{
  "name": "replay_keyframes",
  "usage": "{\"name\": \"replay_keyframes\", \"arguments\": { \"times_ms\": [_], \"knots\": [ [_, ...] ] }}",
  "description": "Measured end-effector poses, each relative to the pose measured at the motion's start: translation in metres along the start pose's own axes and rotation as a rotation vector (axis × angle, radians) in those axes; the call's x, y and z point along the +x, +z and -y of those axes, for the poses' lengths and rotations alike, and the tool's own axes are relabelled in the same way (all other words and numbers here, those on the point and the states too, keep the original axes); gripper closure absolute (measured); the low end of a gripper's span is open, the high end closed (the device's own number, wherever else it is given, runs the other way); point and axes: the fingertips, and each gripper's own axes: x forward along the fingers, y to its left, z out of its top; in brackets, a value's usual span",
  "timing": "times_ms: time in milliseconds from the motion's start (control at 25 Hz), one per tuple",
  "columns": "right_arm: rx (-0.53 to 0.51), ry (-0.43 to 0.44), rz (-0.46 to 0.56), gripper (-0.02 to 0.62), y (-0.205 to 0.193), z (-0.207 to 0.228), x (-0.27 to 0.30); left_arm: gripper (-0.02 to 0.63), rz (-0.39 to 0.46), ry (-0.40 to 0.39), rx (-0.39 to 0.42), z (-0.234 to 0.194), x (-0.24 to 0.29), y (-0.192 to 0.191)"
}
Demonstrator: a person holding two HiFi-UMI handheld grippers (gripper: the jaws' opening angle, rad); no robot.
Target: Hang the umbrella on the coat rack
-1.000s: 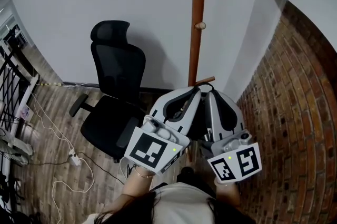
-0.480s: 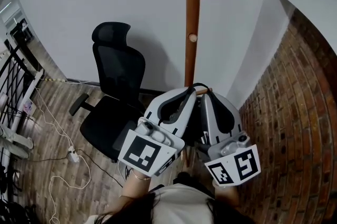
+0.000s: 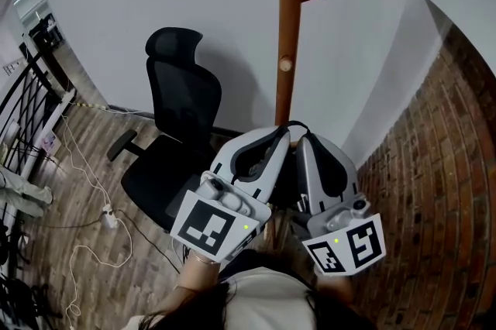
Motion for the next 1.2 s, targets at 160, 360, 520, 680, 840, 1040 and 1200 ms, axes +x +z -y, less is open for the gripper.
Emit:
{"name": "replay_keyframes", "arguments": {
  "times_ms": [160,360,520,680,840,1040,1200],
  "knots": [
    [-0.009,0.016,0.009,0.56,0.003,0.002,0.007,0.597,0.025,0.011,0.018,-0.008,0.004,0.005],
    [-0.023,0.026,0.02,0.56,0.006,0.003,0.016,0.597,0.03,-0.012,0.009,-0.012,0.01,0.01],
    [-0.031,0.03,0.029,0.56,0.009,0.007,0.024,0.597,0.037,-0.02,0.008,-0.017,0.015,0.014],
    [-0.026,0.029,0.035,0.56,0.011,0.012,0.032,0.597,0.041,-0.037,-0.016,-0.023,0.023,0.017],
    [-0.026,0.028,0.041,0.56,0.011,0.014,0.041,0.597,0.1,-0.04,0.016,-0.037,0.026,0.023],
    [-0.024,0.023,0.05,0.56,0.013,0.019,0.048,0.597,0.08,-0.056,-0.005,-0.04,0.033,0.023],
    [-0.017,0.022,0.066,0.56,0.017,0.018,0.055,0.597,0.082,-0.074,-0.015,-0.044,0.035,0.028]
  ]
}}
